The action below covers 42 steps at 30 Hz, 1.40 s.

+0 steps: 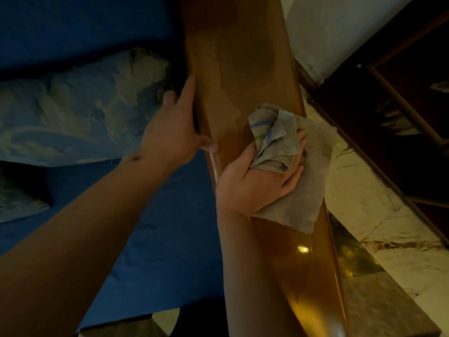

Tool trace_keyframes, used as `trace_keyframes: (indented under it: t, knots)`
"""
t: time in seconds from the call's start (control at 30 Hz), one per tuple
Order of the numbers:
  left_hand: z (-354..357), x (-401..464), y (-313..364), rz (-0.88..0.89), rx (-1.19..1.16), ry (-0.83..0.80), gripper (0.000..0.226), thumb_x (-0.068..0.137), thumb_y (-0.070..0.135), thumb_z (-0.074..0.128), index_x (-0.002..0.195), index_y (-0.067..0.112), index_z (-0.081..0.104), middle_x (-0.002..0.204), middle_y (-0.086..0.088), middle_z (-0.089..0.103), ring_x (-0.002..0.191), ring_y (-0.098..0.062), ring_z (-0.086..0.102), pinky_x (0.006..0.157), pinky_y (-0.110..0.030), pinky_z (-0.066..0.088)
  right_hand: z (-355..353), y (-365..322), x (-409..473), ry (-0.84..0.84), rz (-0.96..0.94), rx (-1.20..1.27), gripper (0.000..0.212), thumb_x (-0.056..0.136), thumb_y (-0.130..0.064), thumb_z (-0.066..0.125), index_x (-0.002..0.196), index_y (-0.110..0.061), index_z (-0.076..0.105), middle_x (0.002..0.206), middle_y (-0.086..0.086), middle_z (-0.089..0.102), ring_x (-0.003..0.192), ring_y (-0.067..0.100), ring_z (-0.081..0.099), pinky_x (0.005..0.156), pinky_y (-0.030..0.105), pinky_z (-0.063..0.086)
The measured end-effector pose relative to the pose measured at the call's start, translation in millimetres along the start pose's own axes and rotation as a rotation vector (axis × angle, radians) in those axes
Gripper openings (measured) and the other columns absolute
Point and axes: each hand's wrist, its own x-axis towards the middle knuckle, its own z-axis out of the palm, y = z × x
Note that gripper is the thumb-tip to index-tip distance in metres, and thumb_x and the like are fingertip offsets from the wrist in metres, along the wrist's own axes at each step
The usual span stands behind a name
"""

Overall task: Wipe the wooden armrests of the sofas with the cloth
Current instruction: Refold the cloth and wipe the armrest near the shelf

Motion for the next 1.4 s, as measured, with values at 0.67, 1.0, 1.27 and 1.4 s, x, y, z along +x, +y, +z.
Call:
trace_keyframes:
  t: [0.67,1.0,1.27,1.4]
  knots:
    - [-9,30,-8,0.152,0.218,-0.092,0.156,0.057,0.066,0.086,0.155,0.029,-0.029,0.162,0.014,-0.037,0.157,-0.024,0.000,0.121,-0.050,0.025,117,-145,133,-0.458,-0.027,-0.129,0.072,0.108,-0.032,0.045,0.165,-0.013,0.004,0.174,0.010,0.007,0.161,0.023,0.004,0.129,0.041,-0.004]
    - [-8,29,-7,0.140,0.202,-0.098,0.162,0.055,0.070,0.086,0.150,0.028,-0.039,0.158,0.013,-0.045,0.154,-0.028,0.010,0.119,-0.049,0.027,144,-155,147,-0.427,-0.057,-0.136,0.073,0.107,-0.032,0.050,0.165,-0.015,0.010,0.174,0.008,0.007,0.161,0.023,0.004,0.129,0.046,0.004]
    - [-8,30,-9,0.140,0.177,-0.114,0.166,0.054,0.064,0.088,0.140,0.030,-0.051,0.148,0.017,-0.056,0.155,-0.027,0.007,0.124,-0.050,0.018,183,-181,167,-0.253,-0.017,-0.195,0.058,0.102,-0.039,0.048,0.157,-0.022,0.042,0.170,-0.006,0.028,0.159,0.010,0.010,0.129,0.038,0.000]
    - [-9,30,-11,0.136,0.143,-0.144,0.168,0.052,0.064,0.088,0.136,0.032,-0.053,0.147,0.018,-0.057,0.155,-0.027,0.005,0.124,-0.050,0.018,202,-189,188,-0.344,-0.148,-0.220,0.061,0.099,-0.038,0.048,0.156,-0.020,0.042,0.170,-0.005,0.027,0.160,0.012,0.008,0.129,0.043,0.004]
